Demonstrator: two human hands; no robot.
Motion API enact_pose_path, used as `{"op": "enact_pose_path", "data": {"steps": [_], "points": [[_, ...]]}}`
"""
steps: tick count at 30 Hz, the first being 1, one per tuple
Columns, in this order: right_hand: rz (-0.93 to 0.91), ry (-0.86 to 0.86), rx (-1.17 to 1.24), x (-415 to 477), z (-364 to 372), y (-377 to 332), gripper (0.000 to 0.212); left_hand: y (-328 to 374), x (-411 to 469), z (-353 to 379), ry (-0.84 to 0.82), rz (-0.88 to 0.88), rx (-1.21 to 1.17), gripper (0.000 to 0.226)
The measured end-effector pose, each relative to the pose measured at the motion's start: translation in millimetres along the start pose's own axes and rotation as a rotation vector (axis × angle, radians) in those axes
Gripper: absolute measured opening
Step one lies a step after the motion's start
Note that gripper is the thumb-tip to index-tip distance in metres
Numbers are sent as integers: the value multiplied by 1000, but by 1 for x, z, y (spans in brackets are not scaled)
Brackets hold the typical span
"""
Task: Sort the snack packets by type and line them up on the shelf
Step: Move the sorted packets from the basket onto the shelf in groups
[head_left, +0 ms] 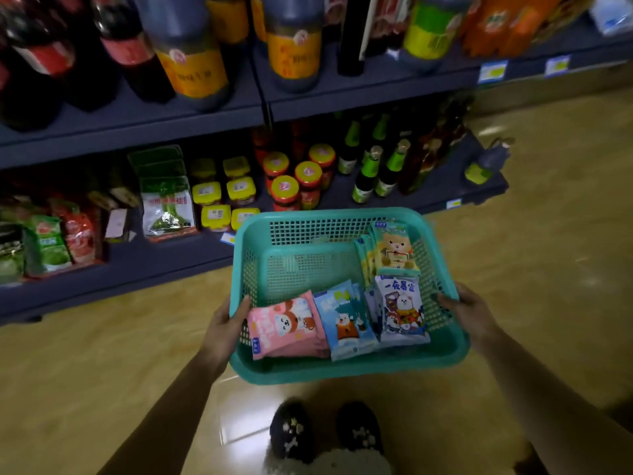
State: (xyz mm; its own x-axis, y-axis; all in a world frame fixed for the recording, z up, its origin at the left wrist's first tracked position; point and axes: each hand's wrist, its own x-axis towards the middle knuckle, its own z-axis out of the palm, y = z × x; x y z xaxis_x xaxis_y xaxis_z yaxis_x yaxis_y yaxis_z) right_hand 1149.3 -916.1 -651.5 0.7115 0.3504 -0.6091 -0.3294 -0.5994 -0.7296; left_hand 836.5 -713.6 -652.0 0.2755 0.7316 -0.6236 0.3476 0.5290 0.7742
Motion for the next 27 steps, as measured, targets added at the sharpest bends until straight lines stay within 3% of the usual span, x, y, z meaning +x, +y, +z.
{"op": "enact_pose_path", "data": {"steps": [12, 19, 23, 25, 27], "points": [[-41, 42, -117, 213, 90, 209, 34, -240, 183, 59, -8, -14, -11, 29], [-58, 44, -155, 299, 110, 266, 35, -322, 260, 95, -18, 16, -29, 21], [-72, 25, -147, 327, 115, 278, 33, -342, 286, 106, -28, 39, 38, 29], [-141, 47, -237, 326, 118, 272, 38, -345, 292, 108, 59, 116, 152, 34], [-300, 154, -341, 314, 122, 261, 47, -347, 287, 109, 286, 303, 408, 52]]}}
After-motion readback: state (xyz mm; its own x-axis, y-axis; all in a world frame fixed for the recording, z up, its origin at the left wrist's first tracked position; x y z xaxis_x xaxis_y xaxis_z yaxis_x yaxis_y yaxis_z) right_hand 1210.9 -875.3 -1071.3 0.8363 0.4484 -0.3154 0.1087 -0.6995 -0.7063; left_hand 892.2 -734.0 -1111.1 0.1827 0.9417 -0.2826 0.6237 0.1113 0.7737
